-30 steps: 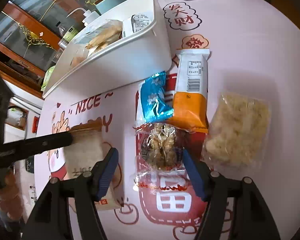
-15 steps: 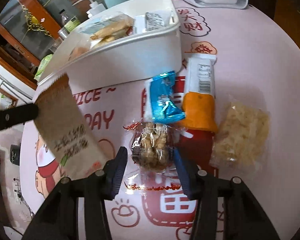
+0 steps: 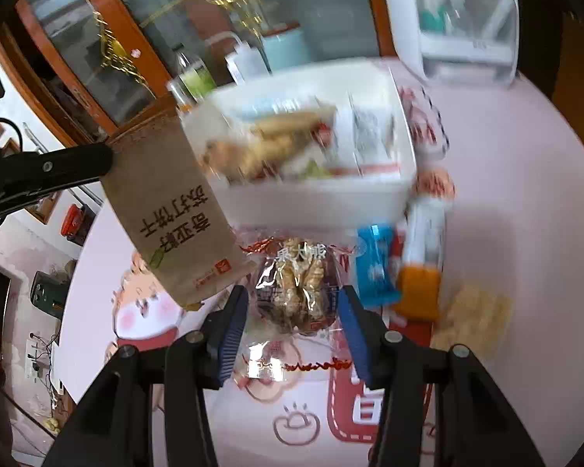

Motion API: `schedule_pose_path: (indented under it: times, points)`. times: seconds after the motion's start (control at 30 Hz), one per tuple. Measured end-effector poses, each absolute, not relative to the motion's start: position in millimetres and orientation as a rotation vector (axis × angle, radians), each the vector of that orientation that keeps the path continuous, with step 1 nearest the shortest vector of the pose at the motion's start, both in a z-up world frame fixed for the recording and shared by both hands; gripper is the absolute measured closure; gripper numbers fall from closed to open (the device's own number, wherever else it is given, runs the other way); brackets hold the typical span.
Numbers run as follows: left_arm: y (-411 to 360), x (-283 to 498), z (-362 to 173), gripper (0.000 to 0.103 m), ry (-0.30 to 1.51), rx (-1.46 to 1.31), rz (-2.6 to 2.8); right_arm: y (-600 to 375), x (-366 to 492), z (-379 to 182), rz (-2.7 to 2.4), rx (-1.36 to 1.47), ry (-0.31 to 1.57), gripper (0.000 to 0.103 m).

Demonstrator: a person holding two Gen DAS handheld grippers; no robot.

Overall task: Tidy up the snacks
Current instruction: 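Carry both bags into the white tray and open both tools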

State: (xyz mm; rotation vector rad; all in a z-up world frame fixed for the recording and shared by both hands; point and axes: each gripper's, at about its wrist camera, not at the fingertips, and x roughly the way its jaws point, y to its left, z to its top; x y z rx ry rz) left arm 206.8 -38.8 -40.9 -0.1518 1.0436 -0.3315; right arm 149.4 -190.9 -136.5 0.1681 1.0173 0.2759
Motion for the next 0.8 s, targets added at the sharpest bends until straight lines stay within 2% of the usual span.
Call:
schedule_pose_path:
  times: [0.3, 0.43, 0.73, 0.77, 0.8]
  points:
    - [-33, 237, 20, 0.093, 0.910, -0.099, -0.299, -185, 197, -59, 0.248, 0.105, 0.851, 0.055]
    - [-32, 255, 33, 0.093, 0.871, -0.085, -0.273, -184, 222, -41, 0.211, 0.091, 0.811, 0.054]
    - [-33, 300, -2, 0.092, 0.938, -0.027, -0.172, -178, 278, -58, 0.136, 0.042, 0.888, 0.052]
    - [-33, 306, -9, 0.091, 0.949, -0.010, -0.149, -177, 281, -62, 0.137, 0.044, 0.901, 0.052]
    - [-32, 311, -16, 0.084, 0.963, 0.002, -0.130, -178, 284, -65, 0.136, 0.049, 0.910, 0.047]
